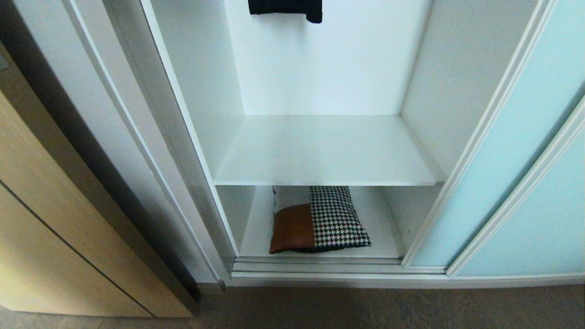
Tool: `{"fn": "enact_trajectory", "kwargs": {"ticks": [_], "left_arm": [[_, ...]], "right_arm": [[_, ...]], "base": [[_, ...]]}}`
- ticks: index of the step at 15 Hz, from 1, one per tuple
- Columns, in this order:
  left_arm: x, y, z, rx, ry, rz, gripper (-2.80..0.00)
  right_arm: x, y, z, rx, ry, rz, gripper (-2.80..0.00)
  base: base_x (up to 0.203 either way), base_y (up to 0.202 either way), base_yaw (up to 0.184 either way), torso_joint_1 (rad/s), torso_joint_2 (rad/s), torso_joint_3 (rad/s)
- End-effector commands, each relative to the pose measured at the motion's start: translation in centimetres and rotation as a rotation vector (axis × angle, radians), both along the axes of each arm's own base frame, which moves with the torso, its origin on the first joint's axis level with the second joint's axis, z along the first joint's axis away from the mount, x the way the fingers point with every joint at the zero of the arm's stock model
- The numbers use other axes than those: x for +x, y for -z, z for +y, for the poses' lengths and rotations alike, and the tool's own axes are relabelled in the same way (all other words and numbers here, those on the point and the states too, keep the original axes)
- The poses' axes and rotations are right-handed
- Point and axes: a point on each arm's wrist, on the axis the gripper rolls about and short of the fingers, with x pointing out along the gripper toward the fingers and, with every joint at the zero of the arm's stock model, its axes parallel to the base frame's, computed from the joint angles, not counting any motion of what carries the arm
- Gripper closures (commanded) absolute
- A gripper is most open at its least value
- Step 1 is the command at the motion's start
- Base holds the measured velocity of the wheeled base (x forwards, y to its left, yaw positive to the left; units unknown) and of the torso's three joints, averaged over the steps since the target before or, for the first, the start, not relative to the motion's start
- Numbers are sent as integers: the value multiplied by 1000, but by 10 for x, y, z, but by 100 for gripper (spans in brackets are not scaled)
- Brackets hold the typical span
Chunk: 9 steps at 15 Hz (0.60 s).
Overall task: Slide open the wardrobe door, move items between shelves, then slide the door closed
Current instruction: Open the door, then place the pillow on the higher shelf
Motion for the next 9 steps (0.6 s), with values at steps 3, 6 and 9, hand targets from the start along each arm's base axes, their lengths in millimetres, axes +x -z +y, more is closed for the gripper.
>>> {"fn": "enact_trajectory", "kwargs": {"ticks": [3, 6, 9], "left_arm": [[0, 0, 0, 0, -1, 2, 0], [0, 0, 0, 0, -1, 2, 0], [0, 0, 0, 0, -1, 2, 0]], "right_arm": [[0, 0, 0, 0, 0, 2, 0], [0, 0, 0, 0, 0, 2, 0], [0, 0, 0, 0, 0, 2, 0]], "base": [[0, 0, 0, 4, 0, -200], [0, 0, 0, 7, 5, -196], [0, 0, 0, 9, 0, -195]]}}
